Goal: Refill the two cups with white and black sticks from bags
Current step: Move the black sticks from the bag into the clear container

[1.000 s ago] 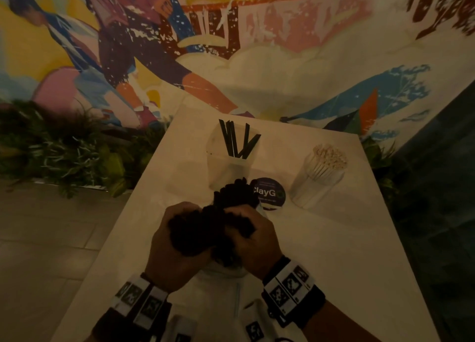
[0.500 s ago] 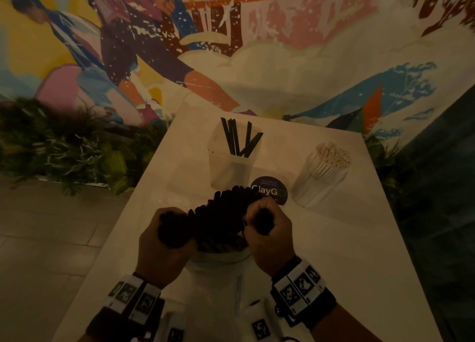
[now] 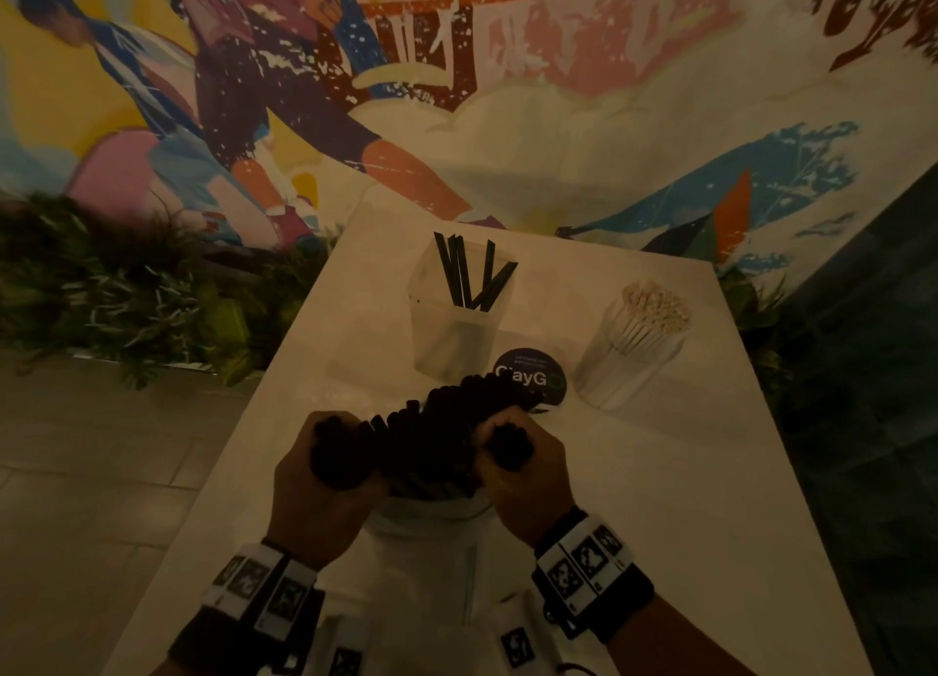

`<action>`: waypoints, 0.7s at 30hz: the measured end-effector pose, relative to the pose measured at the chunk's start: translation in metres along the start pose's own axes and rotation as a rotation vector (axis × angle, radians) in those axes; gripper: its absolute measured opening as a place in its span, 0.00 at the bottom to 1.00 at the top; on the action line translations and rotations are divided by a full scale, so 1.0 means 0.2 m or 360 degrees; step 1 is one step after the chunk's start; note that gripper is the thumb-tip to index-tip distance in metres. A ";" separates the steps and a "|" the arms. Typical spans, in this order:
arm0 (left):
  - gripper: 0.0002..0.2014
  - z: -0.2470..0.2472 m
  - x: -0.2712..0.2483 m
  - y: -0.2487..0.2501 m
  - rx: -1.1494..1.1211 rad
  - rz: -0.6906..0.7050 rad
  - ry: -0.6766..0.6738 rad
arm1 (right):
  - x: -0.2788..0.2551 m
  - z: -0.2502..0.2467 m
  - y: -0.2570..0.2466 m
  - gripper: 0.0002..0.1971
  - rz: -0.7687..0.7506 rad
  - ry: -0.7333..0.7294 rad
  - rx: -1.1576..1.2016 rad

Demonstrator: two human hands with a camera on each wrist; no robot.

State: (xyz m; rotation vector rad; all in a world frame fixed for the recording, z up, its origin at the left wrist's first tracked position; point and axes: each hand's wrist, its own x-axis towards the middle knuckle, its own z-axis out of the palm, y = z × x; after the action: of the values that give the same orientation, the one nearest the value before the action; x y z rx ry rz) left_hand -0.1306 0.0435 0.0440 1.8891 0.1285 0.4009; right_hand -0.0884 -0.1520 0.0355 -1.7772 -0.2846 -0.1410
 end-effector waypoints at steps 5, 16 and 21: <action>0.21 0.00 0.01 0.00 0.0001 0.0044 0.0001 | -0.01 0.02 0.07 0.07 0.0128 -0.0219 -0.0057; 0.20 0.00 0.01 -0.04 -0.0058 0.0033 0.0021 | 0.05 -0.06 -0.27 0.12 -0.0110 -0.0079 0.0261; 0.20 0.00 0.01 -0.05 -0.0040 0.0096 0.0007 | 0.08 -0.10 -0.42 0.06 -0.0144 -0.0086 0.0520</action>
State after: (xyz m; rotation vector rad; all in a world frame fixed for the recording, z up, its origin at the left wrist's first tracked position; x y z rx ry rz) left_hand -0.1270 0.0480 0.0354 1.8706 0.0693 0.4458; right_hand -0.0931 -0.1530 0.1227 -1.4464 -0.4036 -0.1047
